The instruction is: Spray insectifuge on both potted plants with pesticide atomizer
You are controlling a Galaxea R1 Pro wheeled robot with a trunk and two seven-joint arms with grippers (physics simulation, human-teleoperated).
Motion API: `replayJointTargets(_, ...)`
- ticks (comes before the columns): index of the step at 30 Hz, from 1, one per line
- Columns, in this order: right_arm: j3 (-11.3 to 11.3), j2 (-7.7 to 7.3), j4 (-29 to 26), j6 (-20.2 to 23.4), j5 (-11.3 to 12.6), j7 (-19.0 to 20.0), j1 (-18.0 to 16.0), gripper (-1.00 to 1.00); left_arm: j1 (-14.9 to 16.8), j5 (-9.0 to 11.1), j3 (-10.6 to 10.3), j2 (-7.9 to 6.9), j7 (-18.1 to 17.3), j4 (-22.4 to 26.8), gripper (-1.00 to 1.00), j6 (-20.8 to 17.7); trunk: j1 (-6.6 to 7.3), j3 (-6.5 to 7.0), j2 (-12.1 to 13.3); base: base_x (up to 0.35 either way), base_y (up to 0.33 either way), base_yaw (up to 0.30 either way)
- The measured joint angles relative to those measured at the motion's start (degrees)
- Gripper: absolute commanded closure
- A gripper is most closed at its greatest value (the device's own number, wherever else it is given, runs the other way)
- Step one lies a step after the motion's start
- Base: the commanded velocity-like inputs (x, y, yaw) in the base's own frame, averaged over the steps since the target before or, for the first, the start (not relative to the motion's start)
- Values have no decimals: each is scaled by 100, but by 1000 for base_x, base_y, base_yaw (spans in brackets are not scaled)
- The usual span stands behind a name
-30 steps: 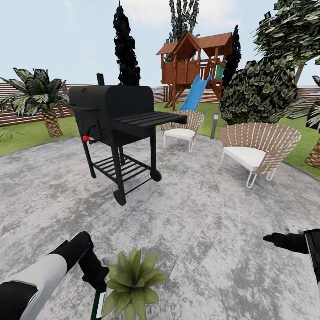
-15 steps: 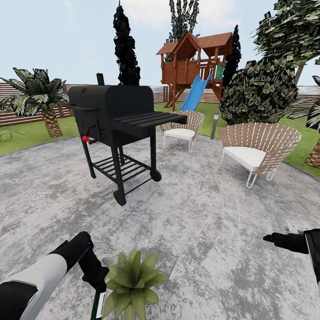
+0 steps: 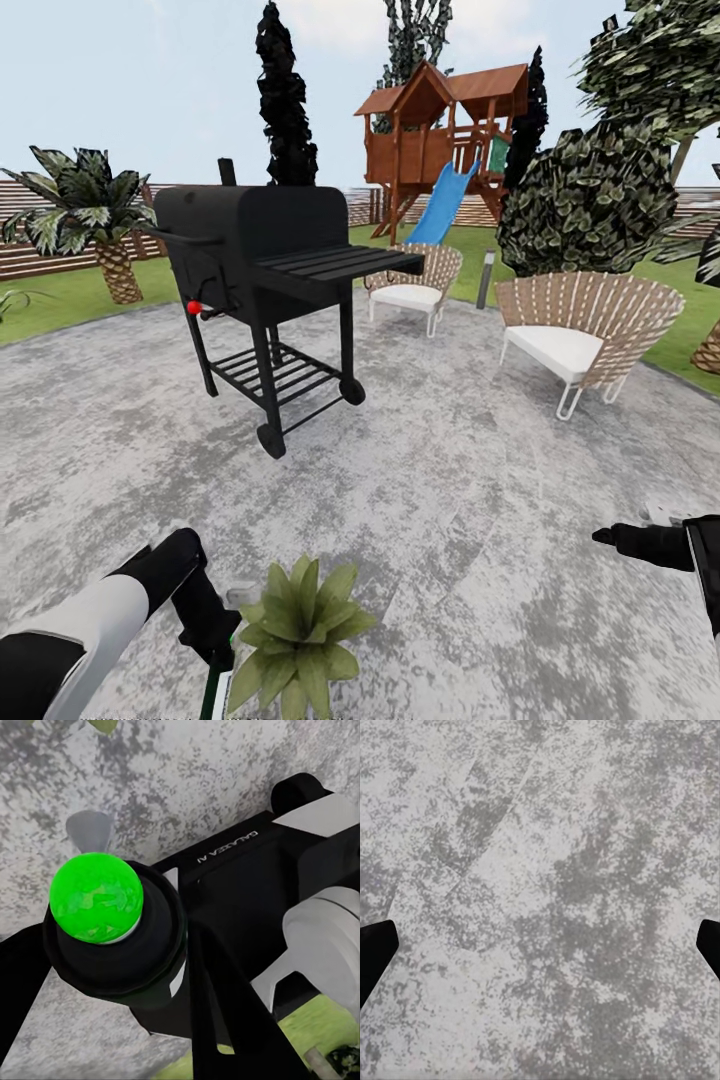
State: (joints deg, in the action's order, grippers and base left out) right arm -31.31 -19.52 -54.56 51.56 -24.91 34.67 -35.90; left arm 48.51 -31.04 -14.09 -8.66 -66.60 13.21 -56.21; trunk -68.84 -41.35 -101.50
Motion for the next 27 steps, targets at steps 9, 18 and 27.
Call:
replayJointTargets(9,4,3,1,0,-7,0,-1,-100,0,-13,-8,-9,7,3,100,3,0,-17,0,0,0,5)
replayJointTargets(18,12,8,3,0,-7,0,-2,-100,0,-24,-20,-12,25,-5,100,16,0,-91,0,0,0,0)
replayJointTargets(27,4,8,3,0,-16,0,-3,-100,0,-28,-12,-11,26,3,100,17,0,-159,0,0,0,0)
